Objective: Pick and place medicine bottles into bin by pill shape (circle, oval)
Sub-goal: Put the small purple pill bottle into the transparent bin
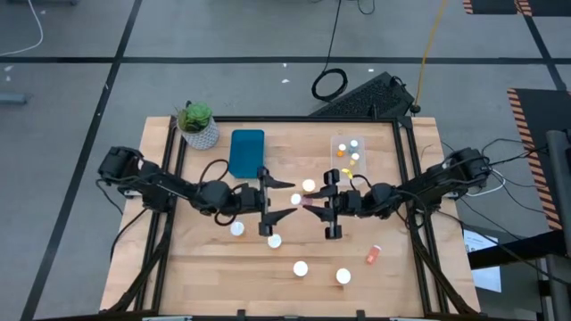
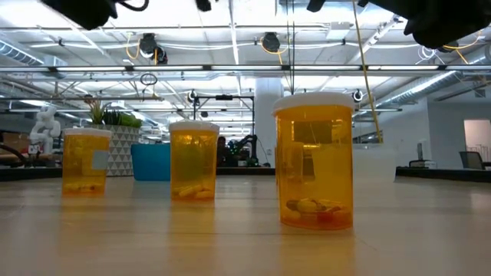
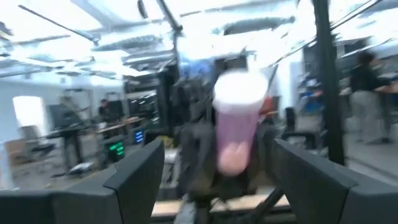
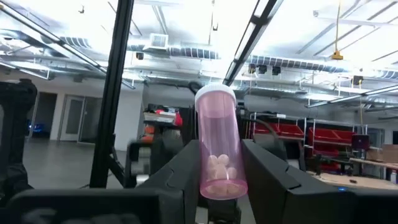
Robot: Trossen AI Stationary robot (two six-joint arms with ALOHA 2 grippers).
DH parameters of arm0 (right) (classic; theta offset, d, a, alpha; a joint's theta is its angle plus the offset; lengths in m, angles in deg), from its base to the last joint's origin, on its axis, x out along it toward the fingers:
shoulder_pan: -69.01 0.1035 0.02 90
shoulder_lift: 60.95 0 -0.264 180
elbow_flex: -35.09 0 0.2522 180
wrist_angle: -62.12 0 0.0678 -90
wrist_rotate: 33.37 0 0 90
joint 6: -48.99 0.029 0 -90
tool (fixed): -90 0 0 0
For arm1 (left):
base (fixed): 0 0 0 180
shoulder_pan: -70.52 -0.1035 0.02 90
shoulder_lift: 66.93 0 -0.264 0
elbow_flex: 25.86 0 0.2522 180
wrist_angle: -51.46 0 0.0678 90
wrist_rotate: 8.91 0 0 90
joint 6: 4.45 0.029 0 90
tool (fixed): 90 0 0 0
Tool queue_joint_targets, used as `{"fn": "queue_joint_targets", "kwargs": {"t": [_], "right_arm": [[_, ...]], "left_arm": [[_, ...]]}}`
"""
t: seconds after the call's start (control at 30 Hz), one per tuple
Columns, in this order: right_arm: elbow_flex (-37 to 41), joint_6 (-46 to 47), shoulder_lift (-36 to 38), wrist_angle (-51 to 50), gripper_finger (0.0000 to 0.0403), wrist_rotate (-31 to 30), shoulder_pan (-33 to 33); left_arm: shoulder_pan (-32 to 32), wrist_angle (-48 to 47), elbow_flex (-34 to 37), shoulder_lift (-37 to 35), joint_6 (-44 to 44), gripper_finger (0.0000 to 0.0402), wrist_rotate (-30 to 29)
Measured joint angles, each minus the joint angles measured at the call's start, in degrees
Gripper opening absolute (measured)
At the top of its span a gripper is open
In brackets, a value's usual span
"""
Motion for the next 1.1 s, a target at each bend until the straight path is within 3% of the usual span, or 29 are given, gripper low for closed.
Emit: {"fn": "queue_joint_targets", "kwargs": {"t": [0.2, 0.53, 0.9, 1.1], "right_arm": [[0.0, -0.3, -0.8, 1.7, 0.0098, 0.0, -0.1], [-0.1, -0.3, -0.9, 2.1, 0.0098, 0.0, -0.4], [-0.1, -0.8, -0.9, 2.1, 0.0098, 0.0, -0.6], [-0.1, -0.9, -0.9, 1.9, 0.0098, 0.0, -1.1]], "left_arm": [[-1.6, -3.0, -2.8, 0.6, -2.3, 0.0291, 5.3], [-3.1, 0.4, -3.4, 3.2, -3.9, 0.0219, 8.6], [-3.4, 3.5, -3.5, 3.8, -2.6, 0.0244, 11.0], [-4.2, 3.5, -3.5, 3.8, -4.0, 0.0220, 13.2]]}}
